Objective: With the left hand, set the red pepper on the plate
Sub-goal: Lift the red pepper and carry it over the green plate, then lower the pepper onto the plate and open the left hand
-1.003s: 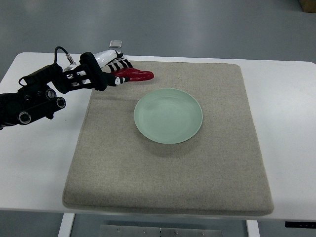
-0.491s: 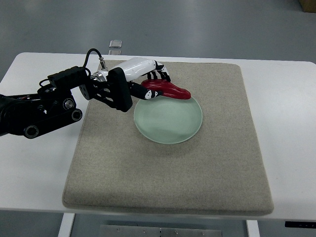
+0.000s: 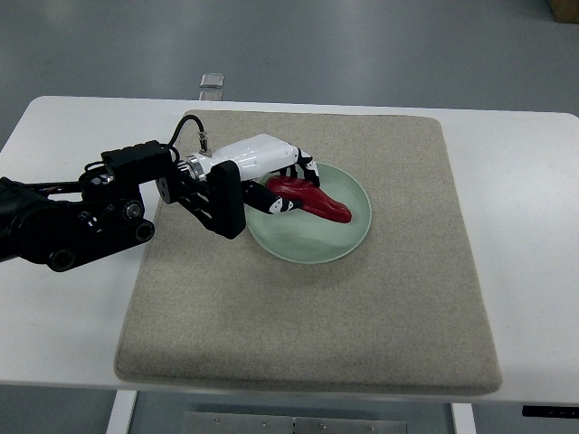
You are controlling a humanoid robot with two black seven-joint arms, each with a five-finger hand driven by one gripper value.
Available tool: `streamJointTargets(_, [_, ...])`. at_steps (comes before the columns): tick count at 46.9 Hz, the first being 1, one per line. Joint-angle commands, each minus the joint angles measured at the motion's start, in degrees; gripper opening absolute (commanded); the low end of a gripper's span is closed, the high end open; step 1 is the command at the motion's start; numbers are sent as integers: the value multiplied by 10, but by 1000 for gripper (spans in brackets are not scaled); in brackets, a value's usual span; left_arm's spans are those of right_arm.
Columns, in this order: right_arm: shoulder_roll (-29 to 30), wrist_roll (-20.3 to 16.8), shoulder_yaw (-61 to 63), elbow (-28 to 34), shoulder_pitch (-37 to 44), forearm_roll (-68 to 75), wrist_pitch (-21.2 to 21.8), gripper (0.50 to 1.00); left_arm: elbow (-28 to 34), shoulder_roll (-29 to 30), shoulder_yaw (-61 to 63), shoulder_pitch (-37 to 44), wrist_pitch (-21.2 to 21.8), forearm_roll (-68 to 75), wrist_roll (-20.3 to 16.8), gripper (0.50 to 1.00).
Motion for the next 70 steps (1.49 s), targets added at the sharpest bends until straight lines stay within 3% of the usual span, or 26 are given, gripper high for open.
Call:
streamJointTargets(1, [0,1,0,0,0,0,0,932,3,-3,6,1,0,0,-5,500])
streamJointTargets(36, [0,0,0,0,0,0,0,932,19,-19,7,9,12,-2,-15,500])
streamJointTargets(40, [0,0,0,0,0,0,0,932,19,-19,3,14,13,-2,-17,559])
streamJointTargets(49, [0,0,0,0,0,0,0,932,19,-19,0,14,14,-9,-17,758])
streamJointTargets(52, [0,1,0,0,0,0,0,932,19,-19,-1,15,14,-11,-17,776])
streamJointTargets(55, [0,1,0,0,0,0,0,932,19,-19,-2,15,14,-13,-17,857])
streamJointTargets(62, [0,0,0,0,0,0,0,932,18,-19,-5,15,15,-16,-17,889])
streamJointTargets(65, [0,1,0,0,0,0,0,932,17,-19,-8,15,16,-18,-17,938])
streamJointTargets(70, [0,0,0,0,0,0,0,932,15,-19,-37,18,16,-33,-16,943])
